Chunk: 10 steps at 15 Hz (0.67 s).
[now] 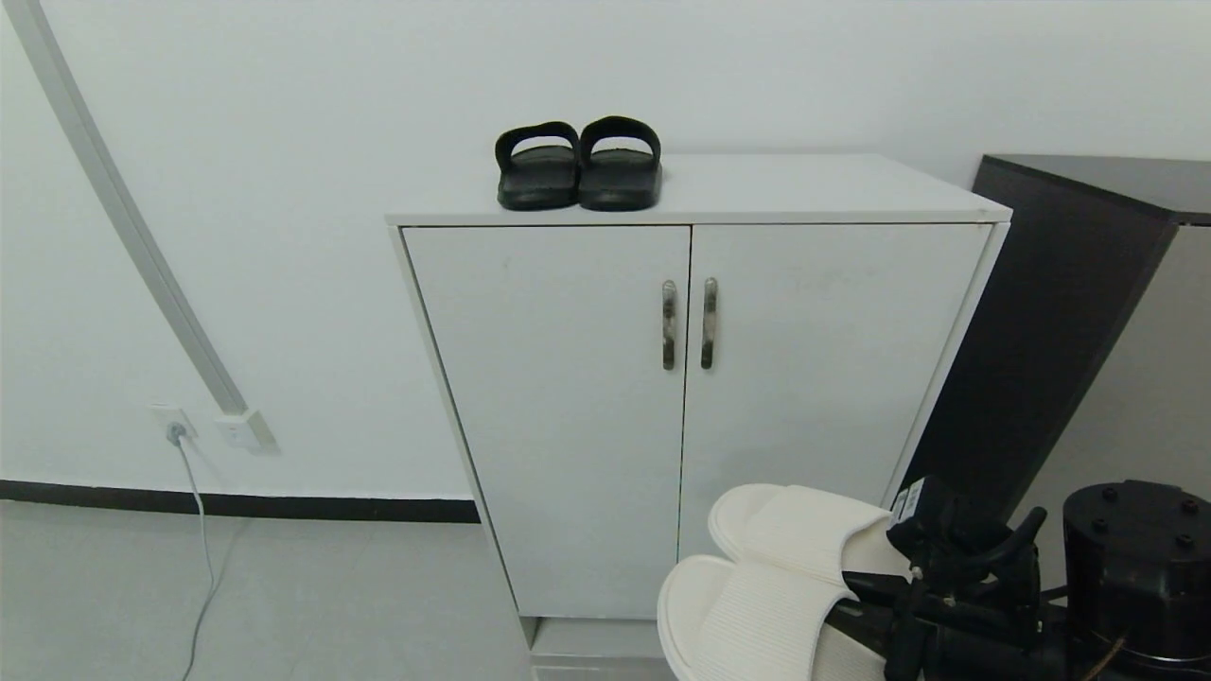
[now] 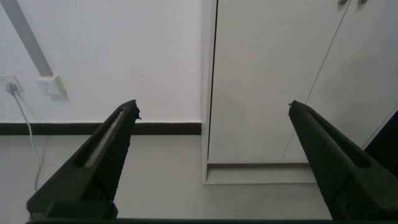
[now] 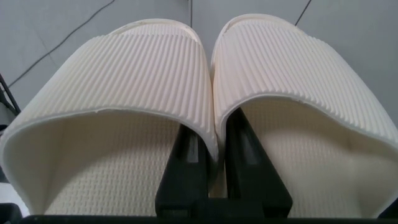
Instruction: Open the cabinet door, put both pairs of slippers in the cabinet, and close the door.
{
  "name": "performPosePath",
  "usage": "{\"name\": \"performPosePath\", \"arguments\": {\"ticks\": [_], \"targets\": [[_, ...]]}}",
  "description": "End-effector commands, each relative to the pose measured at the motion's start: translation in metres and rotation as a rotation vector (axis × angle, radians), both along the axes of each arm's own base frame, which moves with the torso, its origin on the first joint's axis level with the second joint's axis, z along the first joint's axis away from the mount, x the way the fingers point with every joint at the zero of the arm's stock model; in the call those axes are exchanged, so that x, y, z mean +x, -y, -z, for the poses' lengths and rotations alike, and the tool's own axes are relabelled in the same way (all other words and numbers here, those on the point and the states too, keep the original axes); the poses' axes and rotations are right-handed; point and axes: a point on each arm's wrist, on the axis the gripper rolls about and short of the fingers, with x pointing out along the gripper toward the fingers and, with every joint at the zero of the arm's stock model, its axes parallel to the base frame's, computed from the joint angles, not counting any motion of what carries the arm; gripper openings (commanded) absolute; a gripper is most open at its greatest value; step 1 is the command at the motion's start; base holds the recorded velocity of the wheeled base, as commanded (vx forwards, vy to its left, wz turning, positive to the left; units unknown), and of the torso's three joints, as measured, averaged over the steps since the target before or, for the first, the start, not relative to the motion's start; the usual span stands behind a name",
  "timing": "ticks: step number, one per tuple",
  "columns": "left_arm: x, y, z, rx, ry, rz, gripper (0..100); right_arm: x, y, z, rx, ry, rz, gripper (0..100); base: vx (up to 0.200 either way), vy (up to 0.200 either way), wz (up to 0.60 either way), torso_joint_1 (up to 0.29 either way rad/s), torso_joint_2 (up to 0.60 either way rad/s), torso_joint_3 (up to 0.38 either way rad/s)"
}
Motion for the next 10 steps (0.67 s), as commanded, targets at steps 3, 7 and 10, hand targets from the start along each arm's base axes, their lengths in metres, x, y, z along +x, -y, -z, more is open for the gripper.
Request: {"name": "performPosePath", "arguments": {"ticks": [3,7,10], "targets": [[0.0,0.0,-0.0002,0.001,-0.002,0.002,100,0.0007,-0.0008,0.0017,-0.006,-0.004,-0.001,0,0.0,0.0,0.0,-0.046,0.45,0.377],[0.0,0.0001,-0.0002,0.004,-0.002,0.003,100,0.001,-0.001,0.0024,-0.008,-0.007,-0.001,0,0.0,0.0,0.0,-0.009,0.21,0.195],[0.0003,0.0001,-0.0003,0.004,-0.006,0.003,100,0.0014,-0.0009,0.0044,-0.015,-0.013,0.002,0,0.0,0.0,0.0,0.0,0.0,0.0]]}}
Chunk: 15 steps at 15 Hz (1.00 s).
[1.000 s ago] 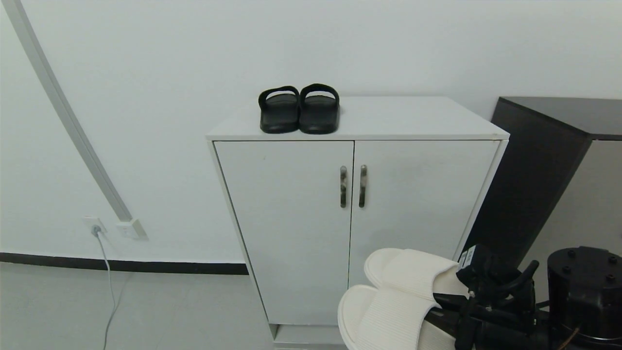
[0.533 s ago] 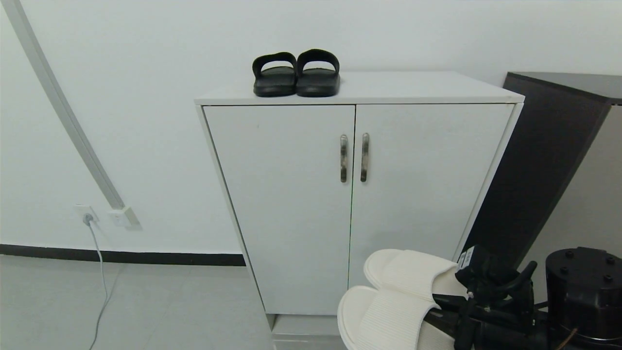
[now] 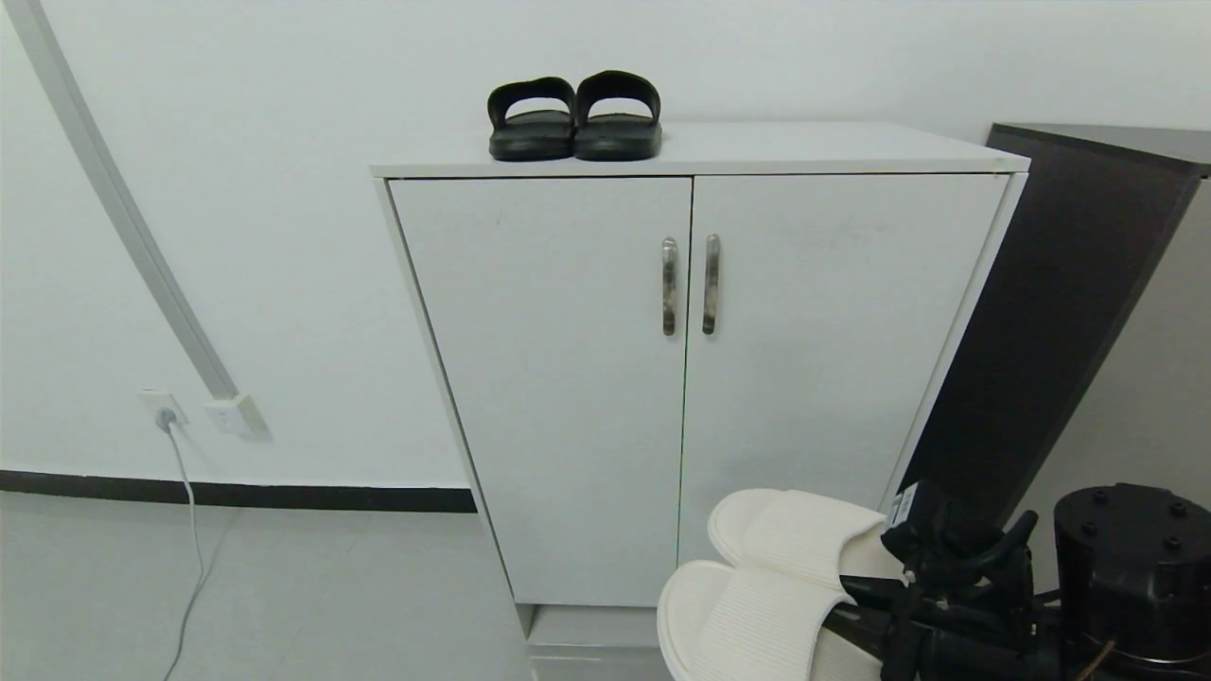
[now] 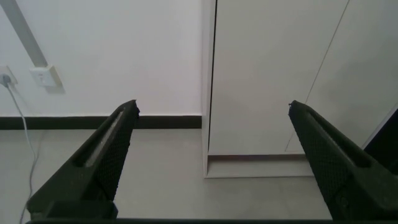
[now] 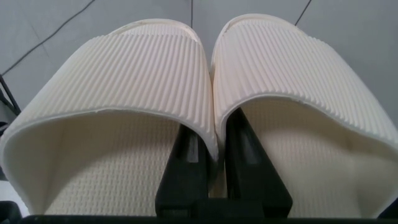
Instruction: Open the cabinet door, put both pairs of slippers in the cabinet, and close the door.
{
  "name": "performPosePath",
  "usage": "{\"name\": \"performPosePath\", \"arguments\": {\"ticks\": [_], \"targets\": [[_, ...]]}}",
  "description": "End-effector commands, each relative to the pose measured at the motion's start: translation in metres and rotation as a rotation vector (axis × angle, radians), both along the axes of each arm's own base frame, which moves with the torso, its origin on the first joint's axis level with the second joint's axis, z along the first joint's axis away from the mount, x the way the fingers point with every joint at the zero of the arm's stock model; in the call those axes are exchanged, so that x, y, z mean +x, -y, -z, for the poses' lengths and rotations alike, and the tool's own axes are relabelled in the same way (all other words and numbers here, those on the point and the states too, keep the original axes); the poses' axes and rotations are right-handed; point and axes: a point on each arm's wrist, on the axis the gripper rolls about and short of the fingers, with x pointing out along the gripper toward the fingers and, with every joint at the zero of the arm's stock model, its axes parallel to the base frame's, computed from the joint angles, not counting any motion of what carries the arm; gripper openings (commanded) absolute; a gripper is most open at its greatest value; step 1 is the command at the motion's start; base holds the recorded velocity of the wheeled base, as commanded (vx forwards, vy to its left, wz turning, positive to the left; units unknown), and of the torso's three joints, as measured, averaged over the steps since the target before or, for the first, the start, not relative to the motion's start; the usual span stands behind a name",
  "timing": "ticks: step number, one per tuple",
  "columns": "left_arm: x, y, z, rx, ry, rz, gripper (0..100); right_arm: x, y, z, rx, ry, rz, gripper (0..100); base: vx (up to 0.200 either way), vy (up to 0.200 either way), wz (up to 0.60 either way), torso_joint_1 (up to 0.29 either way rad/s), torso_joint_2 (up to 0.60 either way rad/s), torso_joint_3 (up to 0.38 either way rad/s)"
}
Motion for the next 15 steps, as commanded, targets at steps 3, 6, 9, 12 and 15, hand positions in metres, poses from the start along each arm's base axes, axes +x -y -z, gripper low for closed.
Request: {"name": "performPosePath", "arguments": {"ticks": [3,6,9,12,15], "targets": [[0.003,0.0,-0.005,0.05,-0.029,-0.006,100,-0.001,0.0,0.001,-0.004,-0.003,0.0,0,0.0,0.0,0.0,-0.005,0.08,0.086],[0.019,0.001,-0.05,-0.002,-0.107,0.048,100,-0.001,0.001,0.001,0.001,-0.006,0.001,0,0.0,0.0,0.0,0.002,0.06,0.037],[0.052,0.005,-0.079,-0.044,-0.148,0.19,100,-0.003,0.002,0.0,0.004,0.0,0.0,0,0.0,0.0,0.0,0.0,0.0,0.0],[0.077,0.007,-0.094,-0.054,-0.196,0.3,100,-0.003,0.002,0.0,0.0,0.002,0.002,0,0.0,0.0,0.0,0.0,0.0,0.0],[0.105,0.013,-0.105,-0.059,-0.247,0.395,100,-0.003,0.002,0.0,0.002,0.003,0.004,0,0.0,0.0,0.0,0.0,0.0,0.0]]}}
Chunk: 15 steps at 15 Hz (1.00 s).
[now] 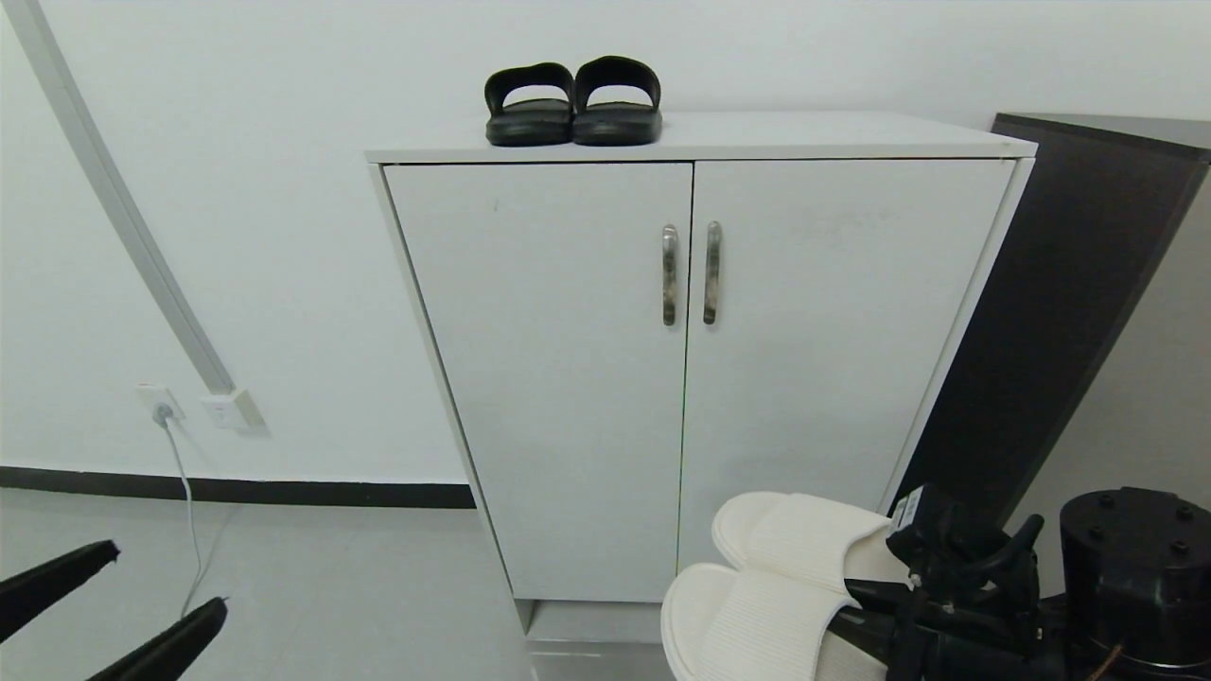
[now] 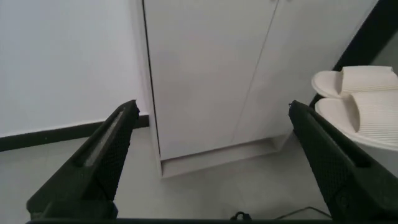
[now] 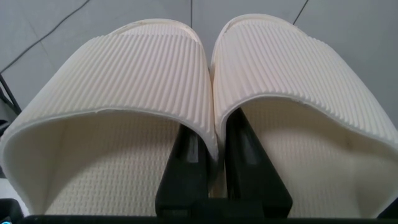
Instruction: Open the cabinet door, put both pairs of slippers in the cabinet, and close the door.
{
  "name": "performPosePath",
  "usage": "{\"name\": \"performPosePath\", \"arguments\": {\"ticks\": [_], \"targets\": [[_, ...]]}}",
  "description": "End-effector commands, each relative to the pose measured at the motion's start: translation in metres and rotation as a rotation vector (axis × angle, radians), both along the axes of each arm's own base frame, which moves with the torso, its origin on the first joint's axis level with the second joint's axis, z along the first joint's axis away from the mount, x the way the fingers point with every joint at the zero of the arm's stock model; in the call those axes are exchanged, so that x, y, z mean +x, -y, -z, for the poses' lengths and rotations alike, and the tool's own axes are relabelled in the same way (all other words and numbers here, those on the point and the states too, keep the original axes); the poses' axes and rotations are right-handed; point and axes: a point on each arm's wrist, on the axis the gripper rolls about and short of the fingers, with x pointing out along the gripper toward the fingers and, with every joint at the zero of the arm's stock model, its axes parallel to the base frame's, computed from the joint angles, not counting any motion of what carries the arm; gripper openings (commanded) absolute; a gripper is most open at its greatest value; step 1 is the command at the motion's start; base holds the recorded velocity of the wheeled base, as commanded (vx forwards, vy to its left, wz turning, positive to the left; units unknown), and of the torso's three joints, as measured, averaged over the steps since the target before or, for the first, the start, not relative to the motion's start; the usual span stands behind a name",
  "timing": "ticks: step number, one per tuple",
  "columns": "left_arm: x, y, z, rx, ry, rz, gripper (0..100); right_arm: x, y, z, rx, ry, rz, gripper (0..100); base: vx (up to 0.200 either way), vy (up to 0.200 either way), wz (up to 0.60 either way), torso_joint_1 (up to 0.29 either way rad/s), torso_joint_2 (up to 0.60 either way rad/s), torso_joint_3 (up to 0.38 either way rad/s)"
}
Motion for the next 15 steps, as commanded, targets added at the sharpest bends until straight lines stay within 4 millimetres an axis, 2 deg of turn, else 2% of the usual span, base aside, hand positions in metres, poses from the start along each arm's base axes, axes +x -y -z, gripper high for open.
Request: {"name": "performPosePath", "arguments": {"ticks": [1,6,7,10,11,12,13,15], "targets": [[0.033,0.008,-0.006,0.003,-0.091,0.087,100,-0.001,0.0,-0.001,0.005,0.003,-0.002,0,0.0,0.0,0.0,0.0,0.0,0.0],[0.085,0.034,-0.031,0.003,-0.061,0.214,100,-0.001,0.001,-0.003,0.011,0.009,-0.002,0,0.0,0.0,0.0,0.0,0.0,0.0],[0.09,0.038,-0.033,0.002,-0.059,0.227,100,-0.001,0.001,-0.003,0.011,0.009,-0.002,0,0.0,0.0,0.0,0.0,0.0,0.0],[0.119,0.063,-0.04,-0.046,-0.064,0.305,100,-0.003,0.0,-0.003,0.013,0.008,-0.01,0,0.0,0.0,0.0,0.0,0.0,0.0],[0.133,0.078,-0.043,-0.061,-0.044,0.335,100,-0.003,0.0,-0.004,0.013,0.011,-0.012,0,0.0,0.0,0.0,0.0,0.0,0.0],[0.139,0.085,-0.043,-0.06,-0.04,0.332,100,-0.004,0.001,-0.004,0.013,0.011,-0.012,0,0.0,0.0,0.0,0.0,0.0,0.0],[0.153,0.104,-0.045,-0.055,-0.032,0.338,100,-0.006,0.002,-0.006,0.022,0.017,-0.011,0,0.0,0.0,0.0,0.0,0.0,0.0],[0.171,0.123,-0.05,-0.059,-0.02,0.377,100,-0.007,0.003,-0.007,0.026,0.021,-0.011,0,0.0,0.0,0.0,0.0,0.0,0.0]]}}
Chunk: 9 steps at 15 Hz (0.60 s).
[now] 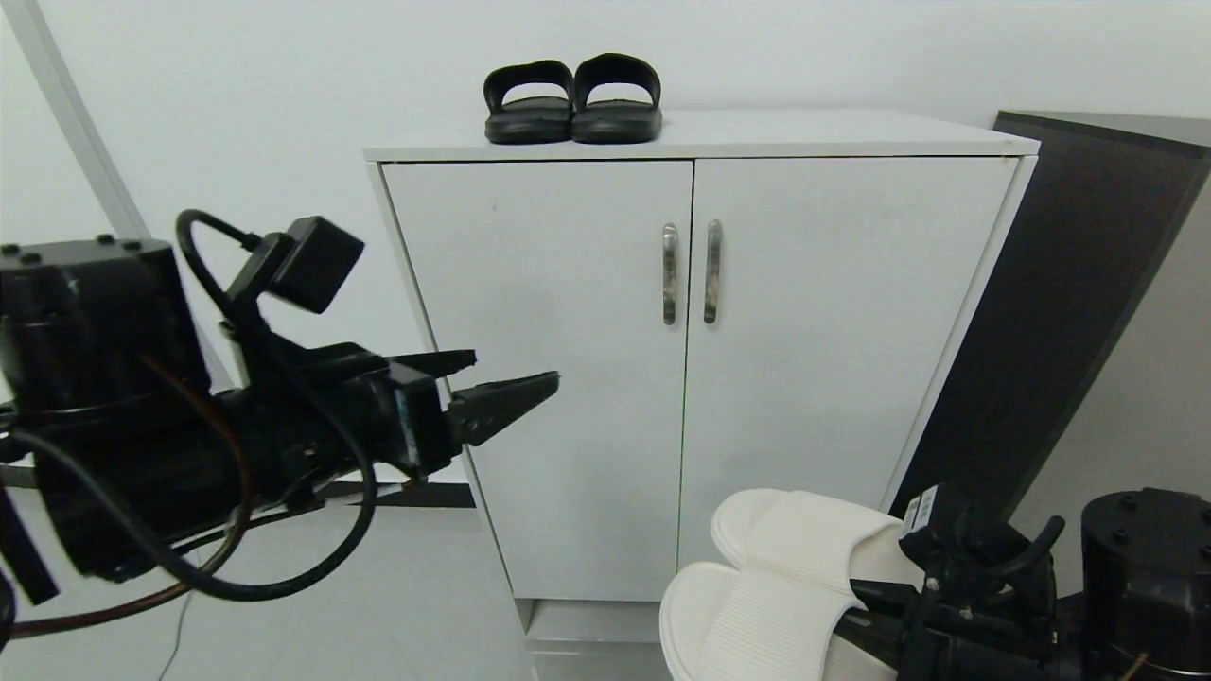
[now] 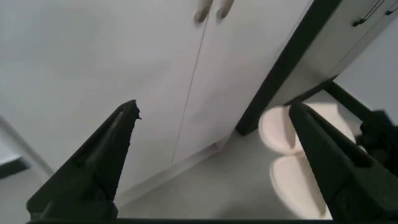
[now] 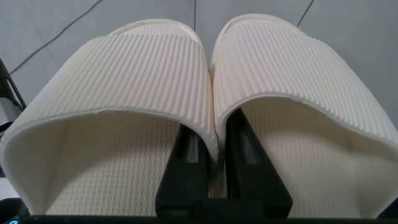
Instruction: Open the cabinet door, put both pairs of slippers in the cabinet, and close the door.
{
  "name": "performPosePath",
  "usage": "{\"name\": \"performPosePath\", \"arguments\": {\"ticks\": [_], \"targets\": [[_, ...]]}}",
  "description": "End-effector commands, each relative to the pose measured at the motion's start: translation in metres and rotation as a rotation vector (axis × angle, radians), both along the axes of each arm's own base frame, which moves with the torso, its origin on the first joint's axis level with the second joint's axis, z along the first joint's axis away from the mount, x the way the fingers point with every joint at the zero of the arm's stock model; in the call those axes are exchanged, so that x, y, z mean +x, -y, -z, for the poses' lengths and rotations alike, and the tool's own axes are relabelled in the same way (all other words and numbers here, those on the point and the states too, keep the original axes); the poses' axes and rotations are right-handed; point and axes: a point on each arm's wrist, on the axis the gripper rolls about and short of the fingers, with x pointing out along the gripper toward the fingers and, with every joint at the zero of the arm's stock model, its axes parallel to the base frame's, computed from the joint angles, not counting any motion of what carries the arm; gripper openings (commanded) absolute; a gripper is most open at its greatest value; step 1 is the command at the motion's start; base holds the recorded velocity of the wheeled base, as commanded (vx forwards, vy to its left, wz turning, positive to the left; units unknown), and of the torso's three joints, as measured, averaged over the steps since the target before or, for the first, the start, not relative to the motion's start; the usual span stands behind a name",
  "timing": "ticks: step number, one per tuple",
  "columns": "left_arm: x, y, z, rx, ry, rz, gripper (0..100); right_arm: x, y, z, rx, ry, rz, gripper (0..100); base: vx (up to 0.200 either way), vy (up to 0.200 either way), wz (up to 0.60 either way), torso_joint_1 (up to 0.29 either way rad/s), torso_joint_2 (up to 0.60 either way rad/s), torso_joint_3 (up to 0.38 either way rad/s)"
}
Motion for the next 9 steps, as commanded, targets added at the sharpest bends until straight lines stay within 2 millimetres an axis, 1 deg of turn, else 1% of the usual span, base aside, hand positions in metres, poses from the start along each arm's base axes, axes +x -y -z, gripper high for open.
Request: {"name": "performPosePath", "arguments": {"ticks": [1,4,5,6,7,9], "targets": [[0.031,0.032,0.004,0.009,-0.025,0.067,100,-0.001,0.001,-0.002,0.006,0.007,-0.001,0,0.0,0.0,0.0,0.0,0.0,0.0],[0.058,0.056,-0.009,-0.018,0.009,0.109,100,-0.002,0.001,0.0,0.002,0.0,-0.002,0,0.0,0.0,0.0,0.0,0.0,0.0],[0.067,0.063,-0.011,-0.022,0.014,0.121,100,-0.002,0.001,0.001,0.0,-0.003,-0.002,0,0.0,0.0,0.0,0.0,0.0,0.0],[0.074,0.075,-0.012,-0.027,0.023,0.146,100,-0.002,0.001,0.001,0.0,-0.003,-0.003,0,0.0,0.0,0.0,0.0,0.0,0.0],[0.075,0.078,-0.013,-0.028,0.024,0.153,100,-0.002,0.001,0.001,-0.001,-0.004,-0.003,0,0.0,0.0,0.0,0.0,0.0,0.0],[0.082,0.104,-0.024,-0.058,0.013,0.204,100,-0.004,0.0,0.002,-0.006,-0.009,-0.016,0,0.0,0.0,0.0,0.0,0.0,0.0]]}}
